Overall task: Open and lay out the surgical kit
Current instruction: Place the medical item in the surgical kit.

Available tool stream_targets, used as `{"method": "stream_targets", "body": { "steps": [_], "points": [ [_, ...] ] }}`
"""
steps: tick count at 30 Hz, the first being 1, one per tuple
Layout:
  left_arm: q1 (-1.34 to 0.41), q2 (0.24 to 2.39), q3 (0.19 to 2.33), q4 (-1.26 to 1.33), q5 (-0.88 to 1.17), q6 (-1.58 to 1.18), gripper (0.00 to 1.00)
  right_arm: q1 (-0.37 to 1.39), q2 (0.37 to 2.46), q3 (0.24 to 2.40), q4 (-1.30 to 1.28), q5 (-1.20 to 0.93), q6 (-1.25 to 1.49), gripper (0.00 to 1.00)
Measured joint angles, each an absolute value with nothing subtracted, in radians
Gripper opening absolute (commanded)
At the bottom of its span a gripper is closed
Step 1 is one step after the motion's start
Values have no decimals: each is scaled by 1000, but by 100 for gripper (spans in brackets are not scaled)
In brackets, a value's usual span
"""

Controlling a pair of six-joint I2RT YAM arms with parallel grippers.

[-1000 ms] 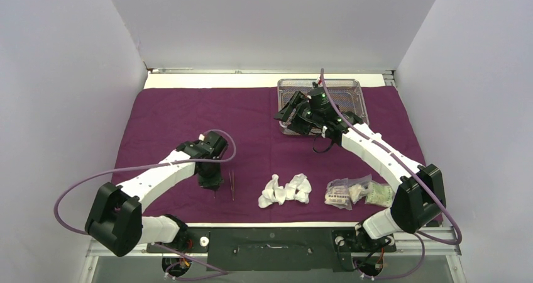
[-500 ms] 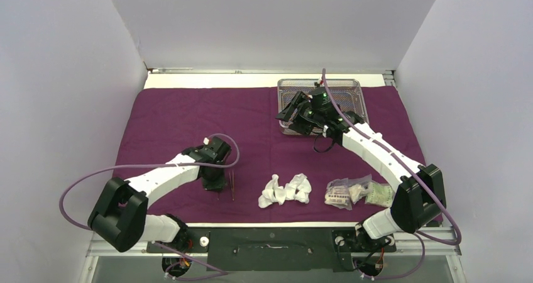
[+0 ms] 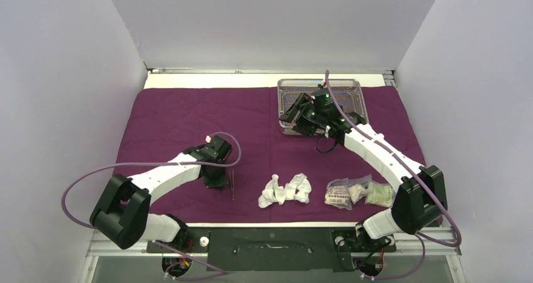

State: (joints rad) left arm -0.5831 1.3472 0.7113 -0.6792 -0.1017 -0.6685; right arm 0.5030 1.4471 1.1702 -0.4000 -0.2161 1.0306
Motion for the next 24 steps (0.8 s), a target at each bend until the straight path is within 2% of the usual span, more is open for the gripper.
{"method": "stream_targets", "body": {
  "steps": [7,13,22,24],
  "points": [
    [-583,1421,734,-678,-117,-666,1,503,1447,1170,-402,-216,1031,59],
    [-584,1436,748,-686,-128,-673,15,498,1447,1170,-403,-216,1031,59],
    [-584,1437,759,-730,-155,-675,20,496,1447,1170,-403,-217,1031,59],
    [-584,1437,765,-745,-160,-675,24,496,1447,1170,-403,-217,1032,59]
  ]
}}
